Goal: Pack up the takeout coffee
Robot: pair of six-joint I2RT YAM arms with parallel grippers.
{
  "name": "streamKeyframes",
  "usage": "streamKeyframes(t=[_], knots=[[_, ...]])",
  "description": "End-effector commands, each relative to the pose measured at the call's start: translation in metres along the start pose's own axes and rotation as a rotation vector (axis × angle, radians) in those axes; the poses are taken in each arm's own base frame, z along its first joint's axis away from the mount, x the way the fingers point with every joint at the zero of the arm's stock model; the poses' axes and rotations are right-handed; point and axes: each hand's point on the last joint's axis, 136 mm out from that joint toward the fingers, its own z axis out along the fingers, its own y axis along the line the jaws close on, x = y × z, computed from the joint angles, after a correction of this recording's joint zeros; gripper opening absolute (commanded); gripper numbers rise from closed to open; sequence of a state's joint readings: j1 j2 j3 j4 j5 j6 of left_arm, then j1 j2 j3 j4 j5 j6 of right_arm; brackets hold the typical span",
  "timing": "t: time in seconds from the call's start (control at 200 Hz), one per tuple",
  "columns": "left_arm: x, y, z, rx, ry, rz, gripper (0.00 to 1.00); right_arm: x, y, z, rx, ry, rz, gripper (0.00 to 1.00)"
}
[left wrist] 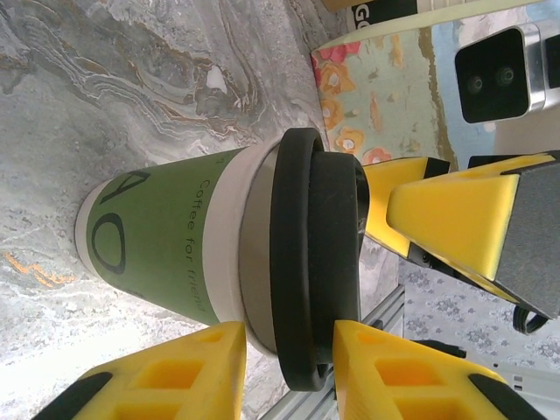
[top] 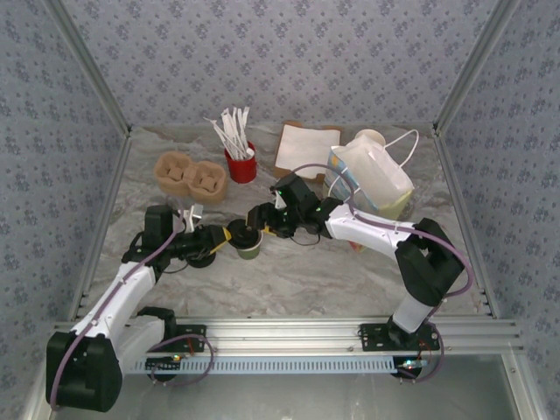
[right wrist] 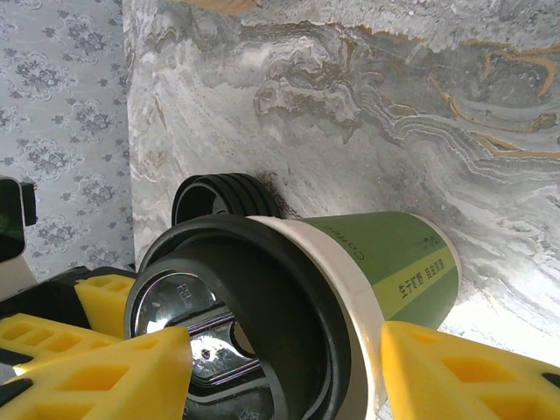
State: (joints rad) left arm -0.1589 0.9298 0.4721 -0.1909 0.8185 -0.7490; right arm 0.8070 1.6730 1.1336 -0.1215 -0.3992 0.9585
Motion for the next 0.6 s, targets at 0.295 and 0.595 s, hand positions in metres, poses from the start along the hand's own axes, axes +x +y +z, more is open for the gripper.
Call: streamKeyframes(t=[0.295, 0.595], knots=[[0.003, 0.008, 0.002, -0.017, 0.009, -0.012, 0.34, 0.006, 0.001, 0.007, -0.03, 0.026, 0.03, 0.62], [0.004, 0.009, 0.004, -0.013, 0.009, -0.015, 0.34, 0.007, -0.002, 0.009, -0.024, 0.035, 0.033, 0.63]])
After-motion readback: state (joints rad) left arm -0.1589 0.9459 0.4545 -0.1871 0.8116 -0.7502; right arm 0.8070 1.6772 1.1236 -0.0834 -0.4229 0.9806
